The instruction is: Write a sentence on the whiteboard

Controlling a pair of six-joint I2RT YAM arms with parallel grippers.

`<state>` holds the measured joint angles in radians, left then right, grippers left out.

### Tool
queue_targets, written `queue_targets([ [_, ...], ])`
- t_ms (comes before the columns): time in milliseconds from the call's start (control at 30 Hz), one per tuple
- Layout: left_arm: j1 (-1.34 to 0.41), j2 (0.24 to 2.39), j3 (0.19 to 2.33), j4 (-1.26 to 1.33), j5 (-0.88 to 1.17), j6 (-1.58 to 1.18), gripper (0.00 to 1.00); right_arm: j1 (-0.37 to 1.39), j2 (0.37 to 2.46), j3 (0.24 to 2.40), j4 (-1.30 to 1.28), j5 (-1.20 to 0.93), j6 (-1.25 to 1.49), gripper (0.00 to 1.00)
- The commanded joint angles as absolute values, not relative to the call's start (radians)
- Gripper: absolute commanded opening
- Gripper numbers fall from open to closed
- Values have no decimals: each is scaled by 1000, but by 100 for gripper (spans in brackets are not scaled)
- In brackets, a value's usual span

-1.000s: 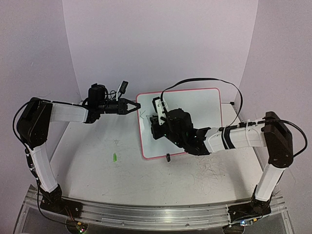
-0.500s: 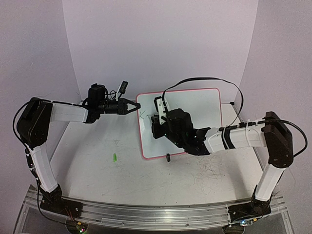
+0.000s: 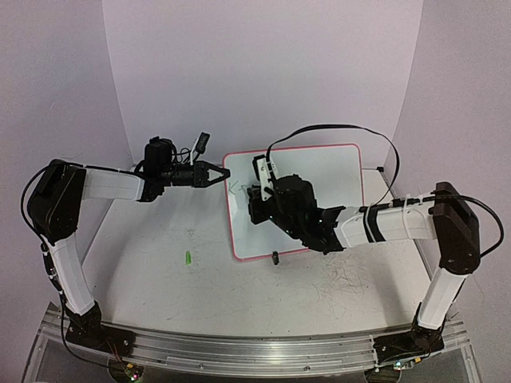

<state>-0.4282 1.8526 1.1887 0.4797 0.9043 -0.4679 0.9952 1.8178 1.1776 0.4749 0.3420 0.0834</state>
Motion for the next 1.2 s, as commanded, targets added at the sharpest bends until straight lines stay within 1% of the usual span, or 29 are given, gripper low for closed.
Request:
queue_targets([
  [0,-424,1804,1195,511,911,-461,0,983,1850,1208,471,322,85,0],
  [400,-424,1801,1194,511,912,-460,0,991,1863,1202,449,301,97,0],
  [667,-424,1802,1194,511,913,-460,0,992,1839,1156,443,311,104,0],
  [1167,-425,1801,1193,511,912,-459,0,991,1807,1135,439,334,102,0],
])
